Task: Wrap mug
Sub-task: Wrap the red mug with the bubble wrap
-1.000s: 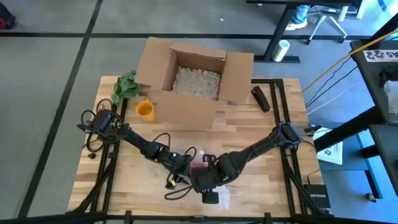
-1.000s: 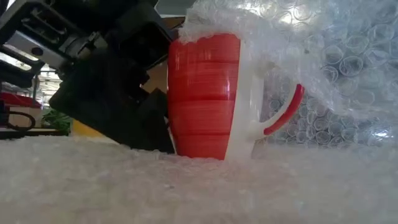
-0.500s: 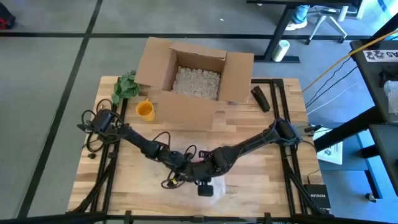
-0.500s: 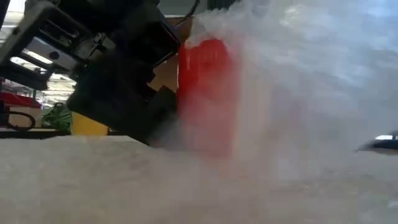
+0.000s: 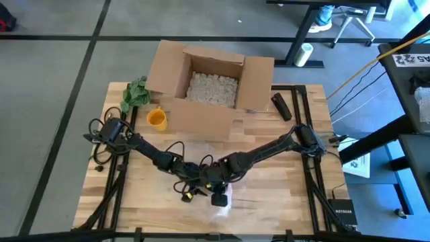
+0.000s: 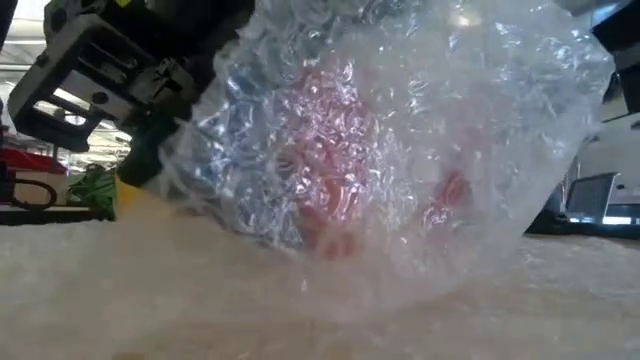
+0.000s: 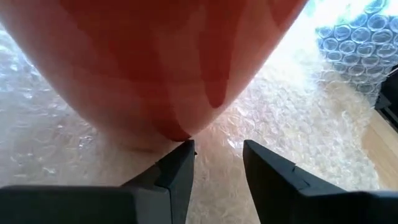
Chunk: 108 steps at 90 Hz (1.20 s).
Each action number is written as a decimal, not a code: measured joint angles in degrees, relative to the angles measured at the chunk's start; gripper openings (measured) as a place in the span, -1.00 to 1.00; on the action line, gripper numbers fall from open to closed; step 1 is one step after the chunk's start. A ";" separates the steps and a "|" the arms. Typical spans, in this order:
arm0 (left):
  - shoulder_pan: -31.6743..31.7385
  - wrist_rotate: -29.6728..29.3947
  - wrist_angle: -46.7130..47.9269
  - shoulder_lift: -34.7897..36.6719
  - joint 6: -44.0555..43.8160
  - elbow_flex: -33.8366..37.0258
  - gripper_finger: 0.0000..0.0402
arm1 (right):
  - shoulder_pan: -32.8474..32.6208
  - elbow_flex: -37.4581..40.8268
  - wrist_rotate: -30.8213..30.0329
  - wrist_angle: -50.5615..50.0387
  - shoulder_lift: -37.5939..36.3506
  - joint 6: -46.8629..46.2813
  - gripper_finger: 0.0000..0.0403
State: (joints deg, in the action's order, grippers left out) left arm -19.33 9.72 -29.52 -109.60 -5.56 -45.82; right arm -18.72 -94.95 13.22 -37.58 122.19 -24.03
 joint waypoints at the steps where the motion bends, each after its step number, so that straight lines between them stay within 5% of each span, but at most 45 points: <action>1: 0.00 0.00 0.00 0.00 0.00 0.00 -0.40 | -0.02 -0.09 -0.06 -0.06 0.02 -0.01 -1.00; 84: 0.00 0.04 0.33 0.00 -0.44 -0.02 -0.40 | -2.45 -17.64 -12.22 -20.57 0.22 3.10 -1.00; 108: 0.00 0.02 0.45 0.00 -0.45 -0.02 -0.40 | -4.74 -19.81 -10.04 -24.57 0.11 0.17 -1.00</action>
State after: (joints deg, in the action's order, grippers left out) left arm -19.33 9.74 -29.07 -109.60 -6.01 -45.84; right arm -23.46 -114.76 3.18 -62.15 122.30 -23.86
